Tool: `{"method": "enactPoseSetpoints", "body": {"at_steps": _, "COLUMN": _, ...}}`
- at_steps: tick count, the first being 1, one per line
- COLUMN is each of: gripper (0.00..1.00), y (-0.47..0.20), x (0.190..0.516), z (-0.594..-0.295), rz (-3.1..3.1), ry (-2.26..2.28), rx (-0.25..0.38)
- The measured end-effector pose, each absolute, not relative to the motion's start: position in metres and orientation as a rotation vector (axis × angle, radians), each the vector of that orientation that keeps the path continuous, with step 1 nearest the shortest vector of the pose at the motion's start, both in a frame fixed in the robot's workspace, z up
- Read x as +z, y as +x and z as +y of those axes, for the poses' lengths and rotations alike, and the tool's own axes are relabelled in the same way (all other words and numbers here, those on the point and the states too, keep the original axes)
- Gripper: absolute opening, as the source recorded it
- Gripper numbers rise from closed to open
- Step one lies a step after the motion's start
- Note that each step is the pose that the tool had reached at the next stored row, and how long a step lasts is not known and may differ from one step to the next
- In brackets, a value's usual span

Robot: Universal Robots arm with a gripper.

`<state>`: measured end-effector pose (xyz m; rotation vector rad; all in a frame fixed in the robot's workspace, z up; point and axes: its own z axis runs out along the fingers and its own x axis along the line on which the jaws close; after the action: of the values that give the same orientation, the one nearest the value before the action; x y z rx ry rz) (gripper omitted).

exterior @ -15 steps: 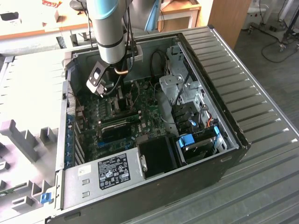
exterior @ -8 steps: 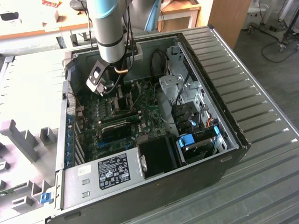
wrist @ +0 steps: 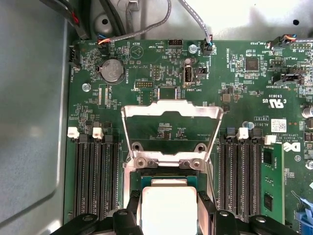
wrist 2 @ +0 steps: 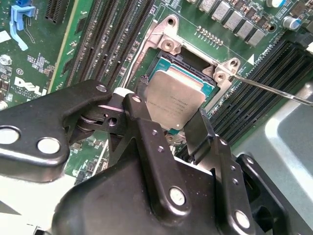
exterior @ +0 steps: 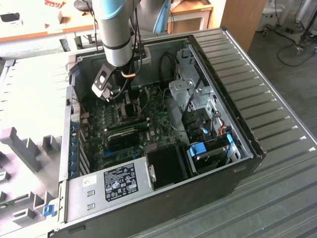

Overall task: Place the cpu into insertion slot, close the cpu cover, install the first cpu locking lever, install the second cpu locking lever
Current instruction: 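Place the cpu into insertion slot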

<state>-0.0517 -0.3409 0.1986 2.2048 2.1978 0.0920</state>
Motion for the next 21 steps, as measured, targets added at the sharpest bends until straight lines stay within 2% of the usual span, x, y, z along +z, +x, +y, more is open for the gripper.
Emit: {"method": "enactPoseSetpoints", "body": {"at_steps": 21, "gripper": 0.54, "y": -0.0525, "x": 0.1943, "z": -0.3395, "rz": 2.192, "ry": 2.208, "rx": 0.089}}
